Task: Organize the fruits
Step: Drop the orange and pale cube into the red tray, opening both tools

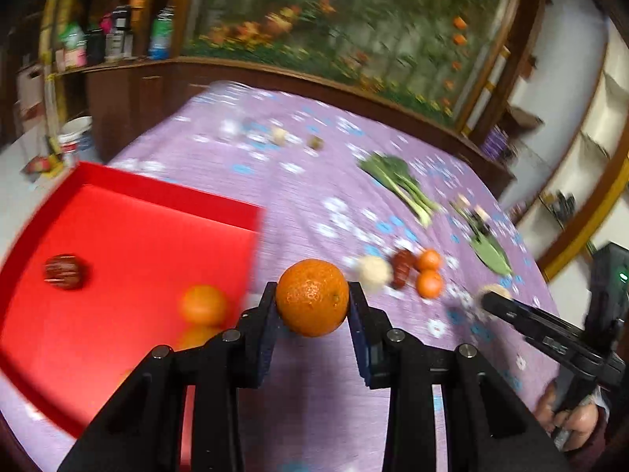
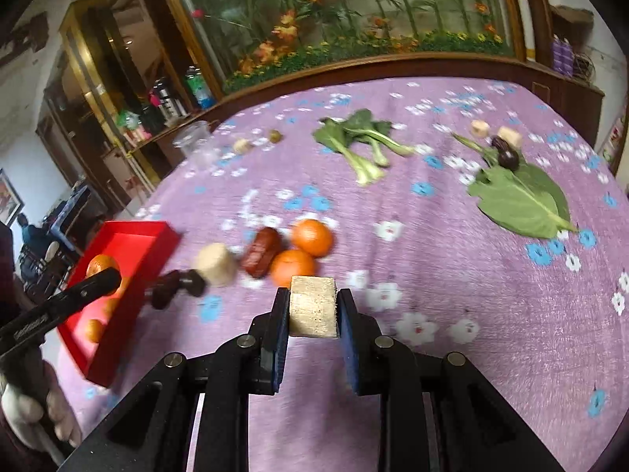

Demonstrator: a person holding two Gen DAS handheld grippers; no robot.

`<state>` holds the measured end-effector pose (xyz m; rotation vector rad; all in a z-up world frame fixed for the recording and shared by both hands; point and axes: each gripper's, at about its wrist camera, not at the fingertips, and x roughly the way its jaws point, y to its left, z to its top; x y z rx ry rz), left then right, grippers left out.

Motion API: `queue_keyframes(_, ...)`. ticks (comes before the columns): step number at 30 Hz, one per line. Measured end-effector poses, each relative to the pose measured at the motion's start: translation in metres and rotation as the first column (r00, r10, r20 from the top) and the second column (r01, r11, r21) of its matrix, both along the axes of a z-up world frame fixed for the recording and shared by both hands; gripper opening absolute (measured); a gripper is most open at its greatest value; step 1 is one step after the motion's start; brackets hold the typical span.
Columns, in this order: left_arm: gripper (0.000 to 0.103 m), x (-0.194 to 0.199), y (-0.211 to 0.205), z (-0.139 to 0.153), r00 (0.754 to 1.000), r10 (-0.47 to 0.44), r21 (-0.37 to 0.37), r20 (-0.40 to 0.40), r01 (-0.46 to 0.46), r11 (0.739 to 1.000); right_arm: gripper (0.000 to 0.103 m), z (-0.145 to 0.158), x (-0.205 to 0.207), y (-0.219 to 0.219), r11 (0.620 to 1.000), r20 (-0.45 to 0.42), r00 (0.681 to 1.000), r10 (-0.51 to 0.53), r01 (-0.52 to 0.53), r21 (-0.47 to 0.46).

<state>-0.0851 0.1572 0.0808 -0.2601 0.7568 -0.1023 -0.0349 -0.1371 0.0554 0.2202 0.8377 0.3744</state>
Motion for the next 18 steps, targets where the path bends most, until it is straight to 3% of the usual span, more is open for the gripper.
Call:
queue_keyframes(4, 0.033, -0.015, 0.053, 0.009, 0.991, 0.131, 0.008, 0.03, -0.132, 0.991, 0.026, 0.031, -0.011, 0.032, 0.997, 0.037, 0.997, 0.072, -0.072, 0.0)
queue_keyframes(10, 0.033, -0.033, 0.125, -0.001, 0.945, 0.327, 0.028, 0.011, -0.327, 0.945, 0.026, 0.054, -0.014, 0.111, 0.973, 0.039, 0.972, 0.23, -0.231, 0.015)
queue_keyframes(18, 0.033, -0.029, 0.147, -0.025, 0.945, 0.325, 0.016, -0.044, -0.325, 0.946, 0.026, 0.038, -0.007, 0.232, 0.914, -0.023, 0.914, 0.405, -0.405, -0.009)
